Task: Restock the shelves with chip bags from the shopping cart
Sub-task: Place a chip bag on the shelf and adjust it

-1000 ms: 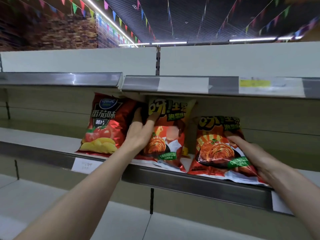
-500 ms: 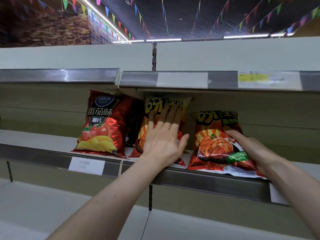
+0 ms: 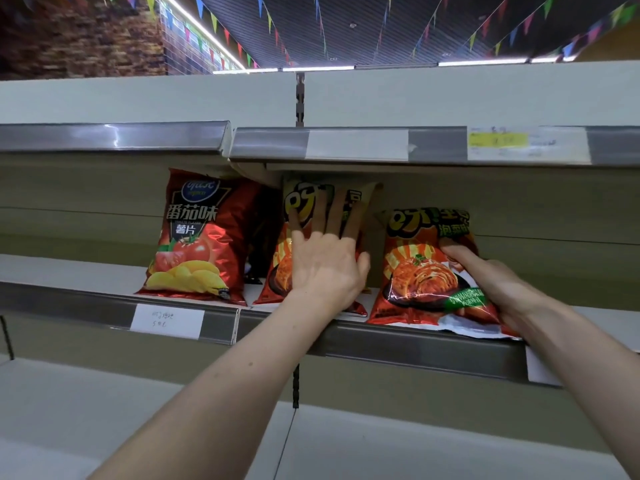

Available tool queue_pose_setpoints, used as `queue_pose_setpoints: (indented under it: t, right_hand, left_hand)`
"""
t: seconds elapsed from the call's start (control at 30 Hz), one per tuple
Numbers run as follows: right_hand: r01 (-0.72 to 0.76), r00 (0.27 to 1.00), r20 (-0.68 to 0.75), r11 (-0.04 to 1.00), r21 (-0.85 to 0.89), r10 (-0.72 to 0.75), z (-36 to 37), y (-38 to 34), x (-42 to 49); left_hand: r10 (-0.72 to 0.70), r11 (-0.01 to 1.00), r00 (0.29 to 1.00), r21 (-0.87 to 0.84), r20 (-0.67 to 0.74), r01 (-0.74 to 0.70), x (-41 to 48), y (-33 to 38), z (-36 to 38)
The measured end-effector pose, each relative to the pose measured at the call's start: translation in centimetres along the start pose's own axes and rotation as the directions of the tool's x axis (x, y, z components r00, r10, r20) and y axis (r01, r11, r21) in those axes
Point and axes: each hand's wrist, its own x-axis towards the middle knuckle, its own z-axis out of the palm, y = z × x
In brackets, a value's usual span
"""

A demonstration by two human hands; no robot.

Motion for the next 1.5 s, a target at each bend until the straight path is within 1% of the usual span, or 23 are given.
queue_pose_setpoints:
  t: [0.1, 0.13, 0.2, 0.23, 0.27, 0.3, 0.33, 0.37, 0.4, 0.47, 0.5, 0.57, 0.6, 0.63, 0.73, 0.83, 1.0, 1.03, 1.1, 1.23, 1.37, 1.43, 1.5]
  right_hand:
    - [0.005, 1.000, 0.009, 1.000, 0.020, -0.005, -0.2, 0.2, 0.2]
    - [0.004, 1.000, 0.010, 1.000, 0.026, -0.004, -0.2, 0.2, 0.2]
    - [0.001, 1.000, 0.008, 0.999, 0.036, -0.001, -0.3, 0.3, 0.4]
    - [0.002, 1.000, 0.008, 0.999, 0.046, -0.002, -0.3, 0.4, 0.6]
    - [0.004, 1.000, 0.011, 0.998, 0.068, -0.004, -0.3, 0.4, 0.6]
    - [0.006, 1.000, 0.005, 0.995, 0.098, -0.007, -0.4, 0.5, 0.9]
    - [0.001, 1.000, 0.000, 0.991, 0.136, -0.001, -0.5, 0.4, 1.1]
    - [-0.003, 1.000, -0.002, 0.984, 0.179, 0.004, -0.6, 0.4, 1.5]
    - [-0.008, 1.000, 0.009, 0.973, 0.230, 0.006, -0.7, 0.3, 1.8]
    - [0.012, 0.999, 0.030, 0.944, 0.329, -0.023, -0.8, -0.2, 2.7]
    - [0.023, 0.999, 0.035, 0.935, 0.355, -0.038, -0.9, -0.3, 3.5]
    - [0.024, 0.998, 0.048, 0.940, 0.342, -0.043, -1.3, -0.6, 5.0]
    - [0.018, 0.998, 0.047, 0.954, 0.300, -0.033, -1.5, -0.7, 5.8]
    - [0.007, 0.999, 0.043, 0.968, 0.250, -0.019, -1.9, -0.8, 6.6]
    - [-0.035, 0.997, 0.078, 0.990, 0.135, 0.025, -2.7, -1.1, 9.0]
    - [-0.040, 0.994, 0.100, 0.998, 0.040, 0.035, -2.8, -1.5, 10.9]
    - [0.046, 0.988, 0.141, 0.996, 0.081, -0.057, -1.1, -1.4, 13.1]
    - [0.058, 0.986, 0.150, 0.995, 0.084, -0.070, -1.0, -1.2, 13.3]
    - [0.064, 0.980, 0.182, 0.994, 0.089, -0.080, -0.9, -0.7, 13.6]
    - [0.030, 0.970, 0.240, 0.997, 0.064, -0.045, -1.3, 0.0, 13.7]
    - [0.068, 0.968, 0.238, 0.996, 0.053, -0.078, -1.4, 0.0, 13.6]
    - [0.075, 0.963, 0.257, 0.996, 0.041, -0.083, -1.4, 0.0, 13.4]
    - [0.096, 0.964, 0.250, 0.995, -0.020, -0.088, -1.4, 0.1, 13.6]
  left_hand:
    - [0.006, 1.000, 1.000, -0.018, -0.003, -0.006, -0.1, 0.0, -0.4]
    - [0.018, 0.999, 0.999, -0.048, -0.047, -0.020, -0.3, 0.1, -0.7]
    - [0.082, 0.981, 0.969, -0.154, -0.233, -0.120, -0.8, 1.1, -1.3]
    - [0.099, 0.956, 0.948, -0.236, -0.302, -0.175, -1.2, 1.9, -1.7]
    - [0.103, 0.916, 0.942, -0.339, -0.319, -0.215, -1.4, 2.8, -2.0]
    - [0.086, 0.868, 0.955, -0.449, -0.283, -0.211, -1.3, 3.7, -2.3]
    - [0.047, 0.815, 0.982, -0.561, -0.185, -0.145, -0.9, 4.7, -2.5]
    - [-0.002, 0.748, 0.999, -0.663, -0.045, -0.028, -0.4, 5.5, -2.8]
    - [-0.055, 0.669, 0.992, -0.733, 0.117, 0.123, 0.3, 6.1, -3.0]
    - [-0.078, 0.521, 0.914, -0.765, 0.399, 0.378, 2.3, 7.0, -2.2]
    - [-0.076, 0.442, 0.884, -0.780, 0.460, 0.444, 3.2, 7.3, -1.4]
    - [-0.120, 0.258, 0.873, -0.834, 0.472, 0.487, 4.9, 7.9, 0.5]
    - [-0.159, 0.202, 0.872, -0.849, 0.463, 0.488, 5.8, 8.2, 1.3]
    - [-0.176, 0.179, 0.872, -0.856, 0.458, 0.485, 6.4, 8.6, 1.8]
    - [-0.130, 0.170, 0.854, -0.837, 0.504, 0.520, 8.5, 9.1, 3.2]
    - [-0.116, 0.103, 0.842, -0.837, 0.527, 0.538, 10.4, 8.8, 4.6]
    - [-0.225, -0.012, 0.854, -0.878, 0.469, 0.479, 12.6, 8.7, 7.7]
    - [-0.236, -0.015, 0.861, -0.887, 0.451, 0.461, 12.4, 8.8, 7.9]
    - [-0.230, 0.010, 0.876, -0.900, 0.423, 0.437, 12.0, 8.9, 8.1]
    - [-0.249, 0.065, 0.890, -0.911, 0.381, 0.408, 11.8, 8.9, 8.4]
    - [-0.285, 0.097, 0.908, -0.933, 0.307, 0.346, 11.8, 9.2, 8.6]
    - [-0.289, 0.106, 0.905, -0.929, 0.313, 0.355, 12.0, 9.2, 8.9]
    - [-0.287, 0.107, 0.907, -0.931, 0.308, 0.350, 12.1, 9.2, 9.1]
